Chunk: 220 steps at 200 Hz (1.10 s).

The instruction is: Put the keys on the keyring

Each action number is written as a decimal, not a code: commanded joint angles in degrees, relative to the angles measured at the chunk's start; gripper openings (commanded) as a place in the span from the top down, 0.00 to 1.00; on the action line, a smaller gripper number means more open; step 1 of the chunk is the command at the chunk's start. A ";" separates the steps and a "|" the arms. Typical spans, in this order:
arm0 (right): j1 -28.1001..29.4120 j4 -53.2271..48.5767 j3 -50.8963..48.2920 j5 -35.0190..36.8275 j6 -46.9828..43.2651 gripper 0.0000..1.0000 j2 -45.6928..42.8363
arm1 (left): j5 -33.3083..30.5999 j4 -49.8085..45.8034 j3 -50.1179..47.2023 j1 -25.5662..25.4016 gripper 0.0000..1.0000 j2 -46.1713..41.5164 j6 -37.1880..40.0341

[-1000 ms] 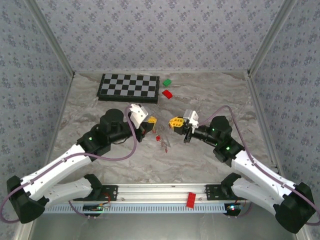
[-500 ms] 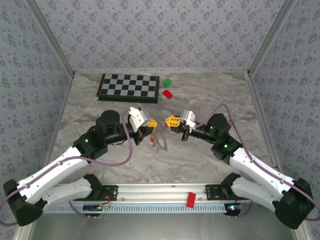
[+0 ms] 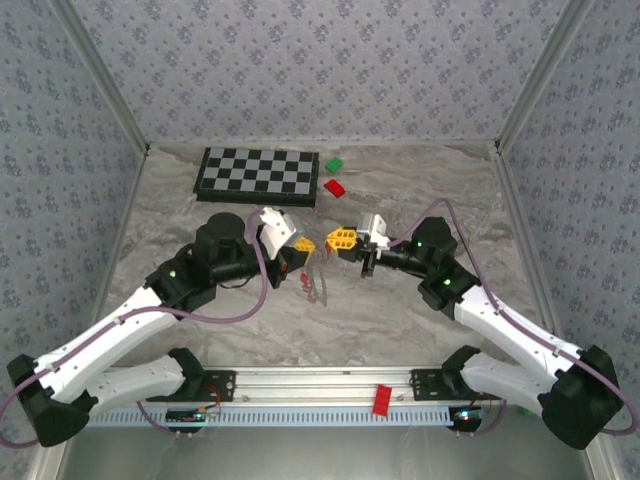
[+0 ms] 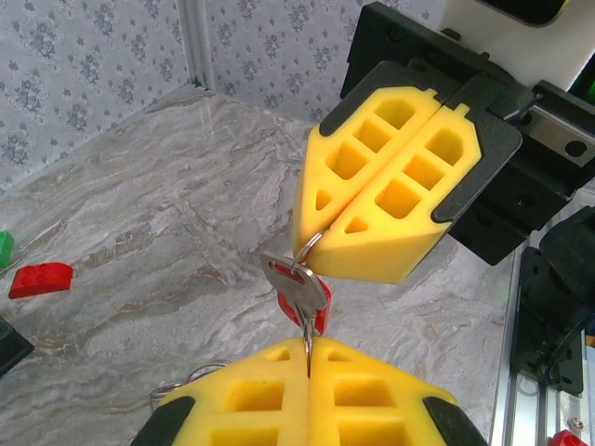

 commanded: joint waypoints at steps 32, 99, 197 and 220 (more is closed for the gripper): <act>-1.39 2.63 3.44 -4.97 2.65 1.00 3.20 | -1.44 -1.60 3.56 -0.28 1.00 -0.48 -1.29; -1.11 2.94 3.65 -6.61 2.58 1.00 4.13 | -1.31 -1.96 3.60 -0.31 1.00 -0.73 -2.00; 1.24 -1.90 4.69 -6.95 -0.94 1.00 4.49 | -1.86 -1.79 3.91 -0.16 1.00 -0.73 -2.35; 1.26 -2.01 4.73 -6.78 -0.93 1.00 4.50 | -1.67 -1.57 3.83 -0.16 1.00 -0.85 -2.49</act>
